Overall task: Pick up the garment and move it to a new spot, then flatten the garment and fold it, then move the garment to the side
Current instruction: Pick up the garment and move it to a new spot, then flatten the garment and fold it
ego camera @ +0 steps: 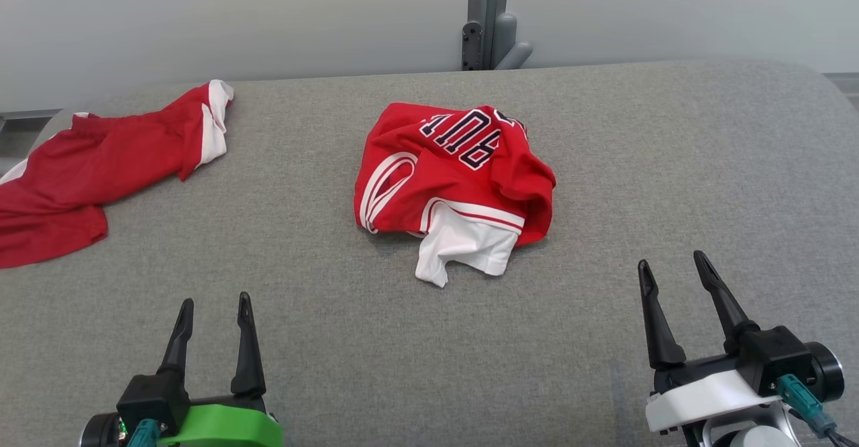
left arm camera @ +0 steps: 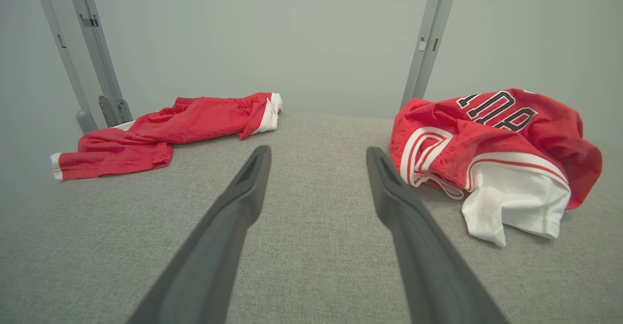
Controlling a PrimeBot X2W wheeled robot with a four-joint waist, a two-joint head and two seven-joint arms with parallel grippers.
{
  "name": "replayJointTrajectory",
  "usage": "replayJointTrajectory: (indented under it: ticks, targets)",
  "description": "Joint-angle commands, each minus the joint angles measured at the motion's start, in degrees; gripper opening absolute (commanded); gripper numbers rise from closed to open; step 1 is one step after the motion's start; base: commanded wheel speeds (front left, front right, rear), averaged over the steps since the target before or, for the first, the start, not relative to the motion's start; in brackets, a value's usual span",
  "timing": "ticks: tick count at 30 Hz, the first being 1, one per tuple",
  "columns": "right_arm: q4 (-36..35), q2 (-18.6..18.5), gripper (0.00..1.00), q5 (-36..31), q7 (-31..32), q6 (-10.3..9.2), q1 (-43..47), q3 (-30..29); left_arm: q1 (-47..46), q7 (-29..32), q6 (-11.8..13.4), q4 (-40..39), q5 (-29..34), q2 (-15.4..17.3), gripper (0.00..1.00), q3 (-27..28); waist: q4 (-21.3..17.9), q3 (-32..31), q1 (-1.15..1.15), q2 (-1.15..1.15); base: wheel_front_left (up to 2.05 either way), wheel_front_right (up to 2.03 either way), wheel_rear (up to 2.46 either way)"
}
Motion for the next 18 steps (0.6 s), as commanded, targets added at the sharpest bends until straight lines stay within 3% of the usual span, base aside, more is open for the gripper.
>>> replayJointTrajectory:
  ticks: [1, 18]
  targets:
    - [0.20, -0.17, 1.00, 0.17, -0.18, -0.06, -0.23, -0.08, 0.39, -0.04, -0.05, 0.18, -0.02, 0.00, 1.00, 0.19, 0.05, 0.03, 0.00, 0.00, 0.00, 0.00, 0.00]
    - [-0.60, -0.16, 1.00, 0.03, -0.18, -0.06, -1.16, -0.47, -2.15, -0.04, -0.78, 1.52, 0.67, -0.01, 1.00, -1.44, -0.17, 2.19, 0.00, 0.00, 0.00, 0.00, 0.00]
